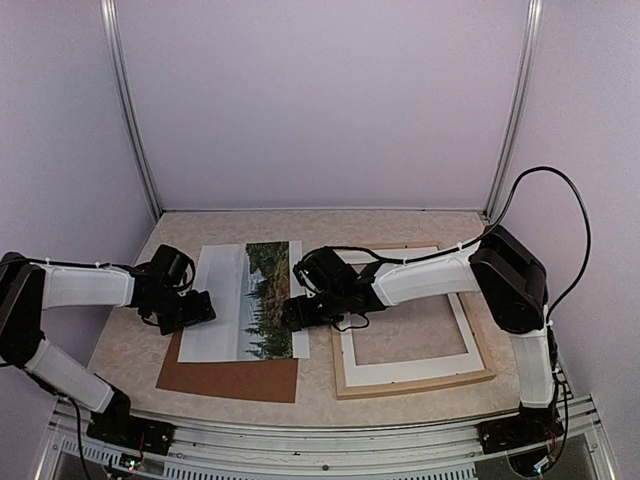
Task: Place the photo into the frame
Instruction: Pick up the photo from the backboard.
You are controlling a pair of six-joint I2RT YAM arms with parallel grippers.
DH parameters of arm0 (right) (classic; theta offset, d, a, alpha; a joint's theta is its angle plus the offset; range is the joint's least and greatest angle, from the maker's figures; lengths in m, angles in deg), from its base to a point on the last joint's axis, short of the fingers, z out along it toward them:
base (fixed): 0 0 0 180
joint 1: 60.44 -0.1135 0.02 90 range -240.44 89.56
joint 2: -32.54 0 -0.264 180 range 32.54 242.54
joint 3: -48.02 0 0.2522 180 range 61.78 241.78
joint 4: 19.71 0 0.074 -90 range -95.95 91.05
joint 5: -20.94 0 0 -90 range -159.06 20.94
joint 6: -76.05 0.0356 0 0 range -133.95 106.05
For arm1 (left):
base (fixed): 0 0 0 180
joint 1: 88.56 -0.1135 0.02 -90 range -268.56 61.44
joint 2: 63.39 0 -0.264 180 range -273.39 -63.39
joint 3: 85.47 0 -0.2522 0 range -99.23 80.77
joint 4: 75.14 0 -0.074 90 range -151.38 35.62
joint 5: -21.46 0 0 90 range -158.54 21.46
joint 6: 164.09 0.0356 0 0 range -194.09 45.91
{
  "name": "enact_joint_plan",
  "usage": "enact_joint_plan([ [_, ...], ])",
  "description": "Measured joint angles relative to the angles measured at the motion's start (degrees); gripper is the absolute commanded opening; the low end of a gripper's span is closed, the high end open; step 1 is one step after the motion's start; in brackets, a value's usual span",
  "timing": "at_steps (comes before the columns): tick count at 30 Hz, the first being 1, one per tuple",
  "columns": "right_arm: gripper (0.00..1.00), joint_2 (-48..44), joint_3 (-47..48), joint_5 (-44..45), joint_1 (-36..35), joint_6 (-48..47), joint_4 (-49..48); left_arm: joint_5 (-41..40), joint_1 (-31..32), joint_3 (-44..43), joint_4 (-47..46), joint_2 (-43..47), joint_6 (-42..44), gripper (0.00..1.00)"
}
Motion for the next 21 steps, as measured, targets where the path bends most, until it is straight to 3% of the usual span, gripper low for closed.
enact_joint_plan([
  [14,0.72,0.0,-0.9,-3.3,-0.3,1.3,-1.4,1.2,3.9,3.0,-5.6,1.4,-1.6,0.8],
  [21,0.78,0.0,-0.9,-3.0,-0.3,1.7,-1.2,2.9,4.1,5.2,-7.3,3.8,-2.0,0.83],
])
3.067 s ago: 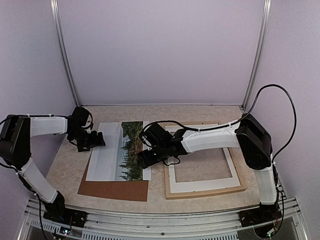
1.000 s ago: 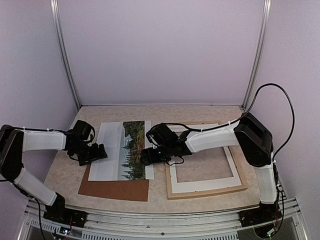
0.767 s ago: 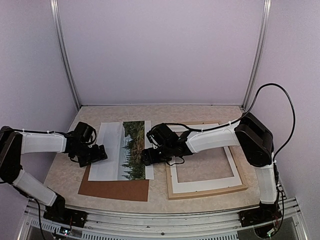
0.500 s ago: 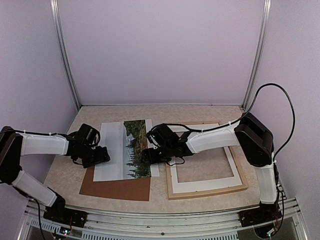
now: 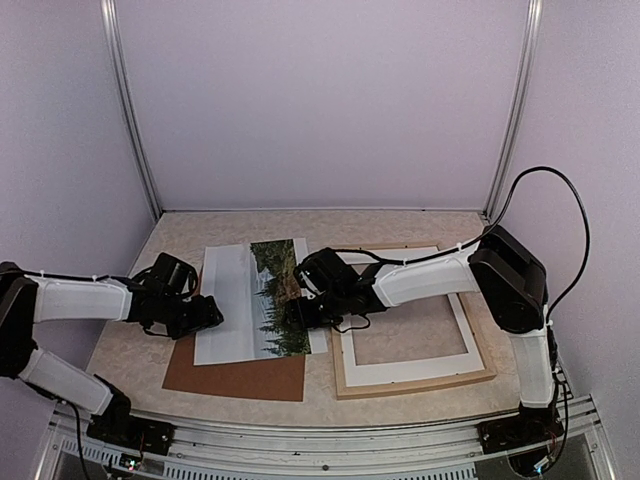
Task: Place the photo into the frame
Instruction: Pick up the photo from the backboard.
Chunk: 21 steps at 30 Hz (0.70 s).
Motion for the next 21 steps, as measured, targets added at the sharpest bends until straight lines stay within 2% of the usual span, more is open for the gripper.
enact_joint_plan([
  [4,0.8,0.0,1.1,1.8,0.0,-0.9,2.2,-2.5,0.5,-0.8,0.9,1.6,0.1,0.86],
  [10,0.81,0.0,3.3,5.0,1.4,-2.4,5.8,-8.2,-0.5,-7.5,1.9,0.3,2.5,0.87],
  [16,0.81,0.6,5.7,6.9,3.5,-3.6,7.1,-6.4,-6.0,-9.2,0.1,-4.5,4.6,0.86],
  [21,0.82,3.1,9.4,8.3,4.2,-4.0,8.6,-5.5,-6.6,-10.6,0.2,-8.2,5.8,0.83],
])
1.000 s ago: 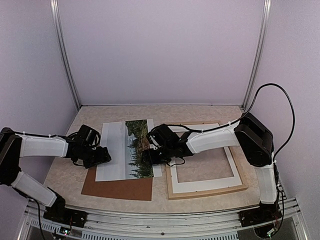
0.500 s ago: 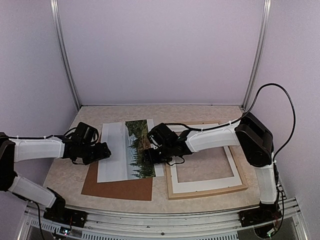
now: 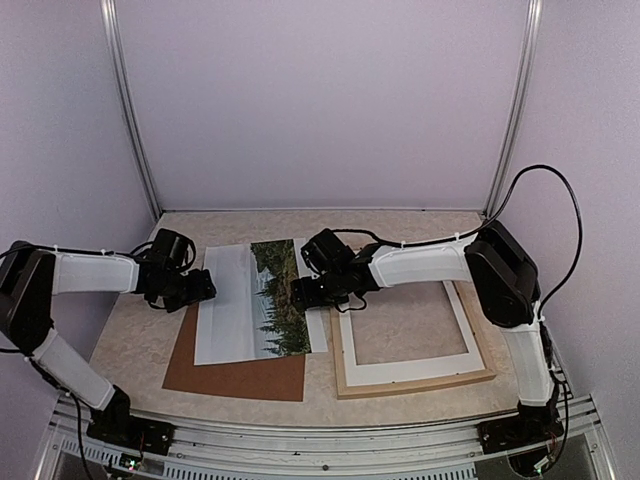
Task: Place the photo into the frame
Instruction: Pick up the photo from the backboard.
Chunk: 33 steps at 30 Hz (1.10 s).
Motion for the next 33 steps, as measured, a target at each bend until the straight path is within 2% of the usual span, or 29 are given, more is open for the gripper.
enact_joint_plan([
  [13,0.82,2.5,3.9,6.6,0.1,-1.3,5.5,-0.3,2.4,-0.3,-0.5,-1.0,0.8,0.81],
  [25,0.78,4.1,4.6,1.7,0.3,-1.9,4.2,-1.1,3.4,0.3,-1.0,-4.5,0.7,0.71],
  [33,0.74,4.1,3.5,-0.6,0.3,-0.7,1.0,0.9,3.7,2.6,-7.1,-4.5,0.5,0.66],
])
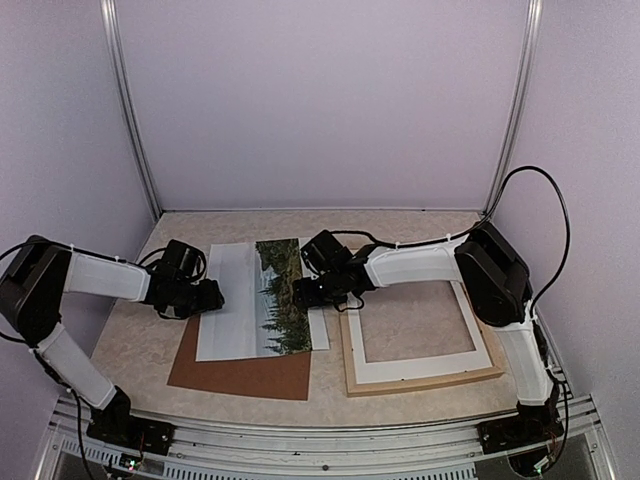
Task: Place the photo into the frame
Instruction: Pick up the photo from the backboard.
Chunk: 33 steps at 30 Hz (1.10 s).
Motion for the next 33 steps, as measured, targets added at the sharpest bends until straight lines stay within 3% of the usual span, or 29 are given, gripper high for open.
enact_joint_plan([
  [18,0.69,-1.7,-5.4,-0.8,0.0,1.8,-8.0,11.5,-0.2,4.2,-8.9,1.3,-1.2,0.61],
  [33,0.33,-4.5,-9.3,-2.1,0.1,1.3,-7.5,12.9,-1.1,5.3,-9.3,7.0,-1.5,0.63],
])
